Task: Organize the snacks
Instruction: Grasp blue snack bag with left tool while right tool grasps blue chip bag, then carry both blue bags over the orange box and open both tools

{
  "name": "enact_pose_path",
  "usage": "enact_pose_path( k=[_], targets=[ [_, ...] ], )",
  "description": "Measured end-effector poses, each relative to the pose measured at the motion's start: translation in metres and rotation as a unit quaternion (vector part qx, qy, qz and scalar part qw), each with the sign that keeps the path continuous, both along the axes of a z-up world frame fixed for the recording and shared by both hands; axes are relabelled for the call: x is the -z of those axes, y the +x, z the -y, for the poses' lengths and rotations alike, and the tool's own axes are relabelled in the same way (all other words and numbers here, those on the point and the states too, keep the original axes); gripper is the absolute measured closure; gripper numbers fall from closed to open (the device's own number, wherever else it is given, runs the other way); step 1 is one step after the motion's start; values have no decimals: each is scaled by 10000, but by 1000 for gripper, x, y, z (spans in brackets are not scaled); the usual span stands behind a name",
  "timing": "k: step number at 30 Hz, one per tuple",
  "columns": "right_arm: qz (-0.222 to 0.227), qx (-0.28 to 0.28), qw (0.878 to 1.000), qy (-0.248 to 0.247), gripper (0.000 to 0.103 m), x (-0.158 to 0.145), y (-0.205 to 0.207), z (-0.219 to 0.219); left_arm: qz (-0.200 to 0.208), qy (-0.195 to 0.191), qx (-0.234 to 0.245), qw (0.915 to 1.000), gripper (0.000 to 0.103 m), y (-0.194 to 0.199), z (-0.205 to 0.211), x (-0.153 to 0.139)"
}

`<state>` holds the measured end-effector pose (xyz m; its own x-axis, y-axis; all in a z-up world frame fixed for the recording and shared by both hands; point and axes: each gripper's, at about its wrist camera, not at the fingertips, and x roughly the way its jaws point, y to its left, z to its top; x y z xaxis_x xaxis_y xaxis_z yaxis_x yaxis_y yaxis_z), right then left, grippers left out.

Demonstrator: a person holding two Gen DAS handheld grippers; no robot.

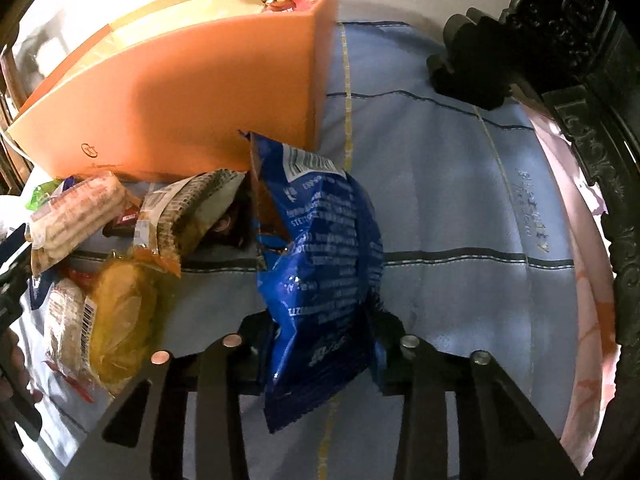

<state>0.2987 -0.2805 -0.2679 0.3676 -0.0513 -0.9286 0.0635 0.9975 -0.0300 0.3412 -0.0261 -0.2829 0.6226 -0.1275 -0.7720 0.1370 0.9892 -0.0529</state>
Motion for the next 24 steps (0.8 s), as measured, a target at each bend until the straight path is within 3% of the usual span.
enact_pose_path(
  k=[4, 5, 7, 9, 15, 24],
  targets=[
    [-59, 29, 9999, -94, 55, 4, 3, -3, -371, 442, -193, 9981, 4, 25, 11, 18],
    [-95, -2, 9998, -168, 57, 5, 3, -6, -476, 507, -259, 9972, 4, 28, 10, 22],
    [-101, -117, 9997, -201, 67, 3, 2, -9, -330, 445, -272, 9981, 26, 25, 9, 19],
    [-41, -225, 9997, -95, 70, -1, -1, -10, -226, 369, -122, 9990, 43, 17, 8, 16],
    [461, -216, 9987, 68, 75, -25, -22, -11, 227, 71, 337, 9992, 46, -18, -5, -8],
    [1047, -338, 9927, 499, 75, -81, -74, -36, 541, -348, 413, 9971, 46, -79, -31, -60]
  ],
)
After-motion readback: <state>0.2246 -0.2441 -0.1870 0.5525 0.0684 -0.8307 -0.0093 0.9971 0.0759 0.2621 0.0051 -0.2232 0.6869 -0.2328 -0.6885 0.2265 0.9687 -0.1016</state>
